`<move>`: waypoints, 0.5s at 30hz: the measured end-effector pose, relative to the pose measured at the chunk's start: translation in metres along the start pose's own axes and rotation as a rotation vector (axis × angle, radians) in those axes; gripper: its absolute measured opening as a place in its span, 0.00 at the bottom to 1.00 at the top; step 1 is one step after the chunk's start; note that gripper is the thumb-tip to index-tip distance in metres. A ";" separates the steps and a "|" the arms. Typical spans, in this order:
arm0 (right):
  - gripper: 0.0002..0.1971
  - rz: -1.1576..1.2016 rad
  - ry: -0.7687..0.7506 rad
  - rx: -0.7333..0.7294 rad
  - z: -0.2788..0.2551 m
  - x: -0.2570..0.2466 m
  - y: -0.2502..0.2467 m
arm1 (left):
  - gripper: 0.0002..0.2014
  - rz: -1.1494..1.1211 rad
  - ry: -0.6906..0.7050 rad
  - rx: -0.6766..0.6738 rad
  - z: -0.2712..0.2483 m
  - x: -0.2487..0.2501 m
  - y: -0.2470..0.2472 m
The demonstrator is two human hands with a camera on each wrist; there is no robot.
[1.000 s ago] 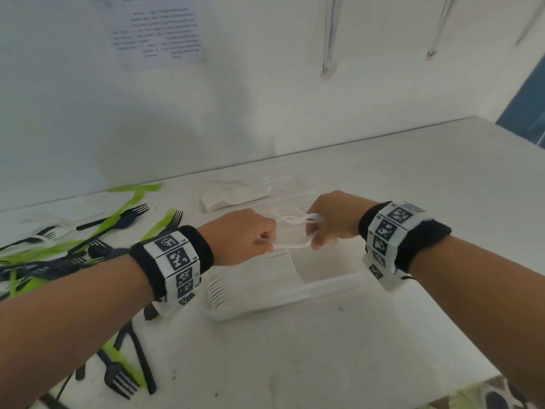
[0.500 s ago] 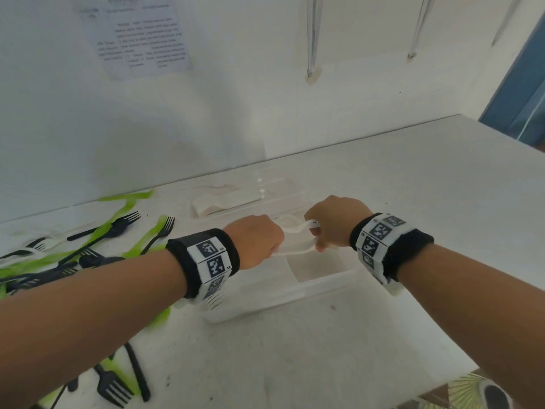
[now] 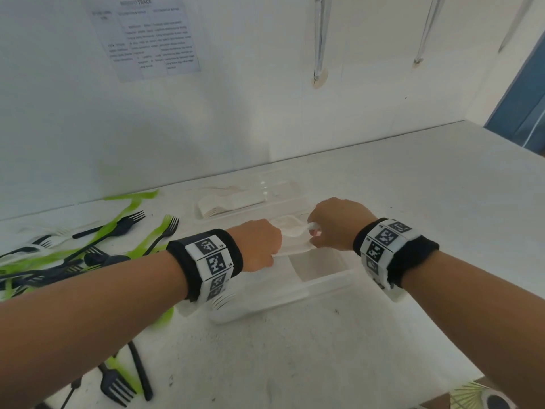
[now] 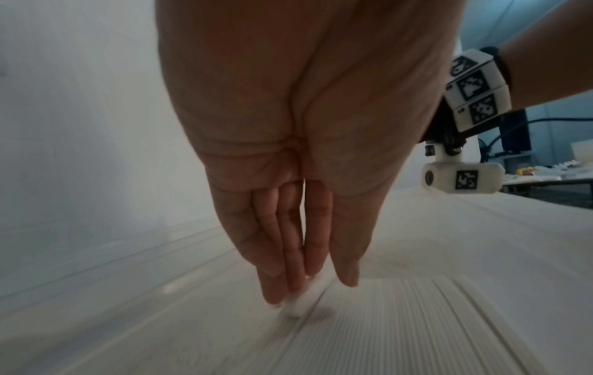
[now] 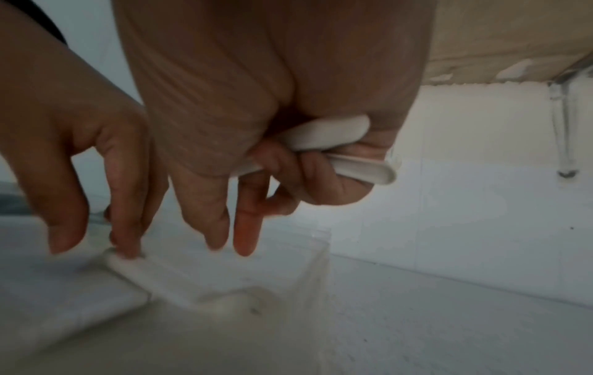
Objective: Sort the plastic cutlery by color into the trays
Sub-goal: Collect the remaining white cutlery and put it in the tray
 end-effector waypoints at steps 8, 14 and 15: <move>0.08 0.711 0.033 0.080 0.006 -0.032 -0.016 | 0.11 -0.328 -0.123 0.215 -0.024 -0.019 -0.021; 0.04 1.188 0.021 -0.138 0.026 -0.076 -0.008 | 0.17 -1.312 -0.266 0.226 -0.028 -0.048 -0.026; 0.04 1.209 -0.010 -0.158 0.028 -0.083 -0.007 | 0.15 -1.419 -0.250 0.253 -0.030 -0.051 -0.026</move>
Point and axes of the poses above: each hand's wrist, its own z-axis towards the middle knuckle, its own y-axis out of the palm, x = y × z, the point moved 2 cm from there along z, towards the middle knuckle, and after that the axes turned 15 degrees about z, right-handed, at the moved point
